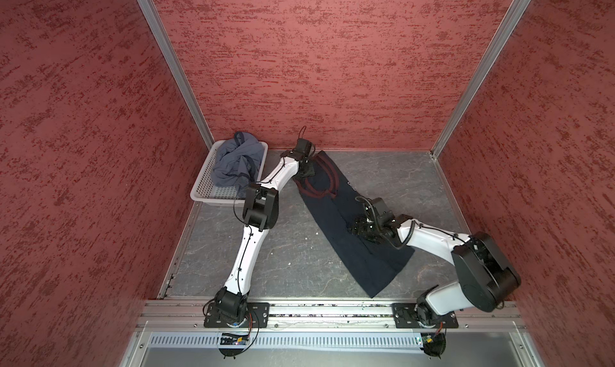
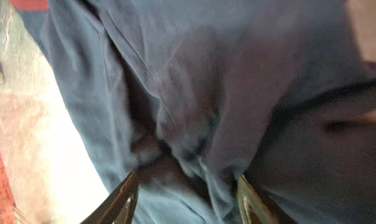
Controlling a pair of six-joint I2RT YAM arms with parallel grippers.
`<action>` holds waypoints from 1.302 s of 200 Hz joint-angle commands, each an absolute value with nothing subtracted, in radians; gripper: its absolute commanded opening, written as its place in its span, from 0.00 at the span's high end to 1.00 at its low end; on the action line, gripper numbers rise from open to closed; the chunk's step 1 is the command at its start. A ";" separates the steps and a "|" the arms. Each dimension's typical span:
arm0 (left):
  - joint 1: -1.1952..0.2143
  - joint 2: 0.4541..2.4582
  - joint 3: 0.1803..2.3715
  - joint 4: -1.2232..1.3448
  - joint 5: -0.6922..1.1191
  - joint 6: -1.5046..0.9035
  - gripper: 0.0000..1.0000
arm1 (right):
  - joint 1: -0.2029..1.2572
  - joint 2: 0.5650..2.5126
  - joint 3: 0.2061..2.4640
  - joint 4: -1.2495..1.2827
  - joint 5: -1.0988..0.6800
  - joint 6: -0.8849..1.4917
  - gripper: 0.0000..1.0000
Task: Fold and stack tank tops
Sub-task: Rotate the tank top at the center of the table.
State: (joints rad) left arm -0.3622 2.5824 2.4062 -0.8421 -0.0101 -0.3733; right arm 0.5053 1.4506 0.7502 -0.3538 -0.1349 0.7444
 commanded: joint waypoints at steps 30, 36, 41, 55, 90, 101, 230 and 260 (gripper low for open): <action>-0.453 2.358 2.371 -1.033 -0.124 -0.408 0.25 | 0.407 1.377 0.872 -0.600 0.090 0.637 0.20; -0.467 2.312 2.296 -1.022 -0.116 -0.431 0.25 | 0.401 1.376 0.869 -0.595 0.082 0.630 0.20; -0.479 2.272 2.230 -1.004 -0.104 -0.449 0.26 | 0.399 1.376 0.866 -0.594 0.082 0.630 0.20; -0.512 2.161 2.014 -0.906 -0.049 -0.502 0.26 | 0.400 1.379 0.856 -0.599 0.093 0.630 0.20; -0.594 2.050 1.688 -0.739 0.032 -0.597 0.33 | 0.399 1.387 0.796 -0.617 0.126 0.659 0.20; -0.612 2.066 1.660 -0.717 0.045 -0.606 0.34 | 0.401 1.390 0.761 -0.604 0.110 0.668 0.21; -0.587 2.351 1.926 -0.746 0.046 -0.399 0.41 | 0.782 1.310 0.544 -0.403 -0.139 1.019 0.23; -0.586 2.296 1.985 -0.815 0.024 -0.366 0.38 | 0.828 1.279 0.586 -0.439 -0.097 1.041 0.23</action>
State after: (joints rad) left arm -0.5842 2.3383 1.9366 -0.7517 0.0502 -0.4286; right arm 0.8024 1.2991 0.5755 -0.3798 -0.0769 0.9428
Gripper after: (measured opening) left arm 0.608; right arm 0.768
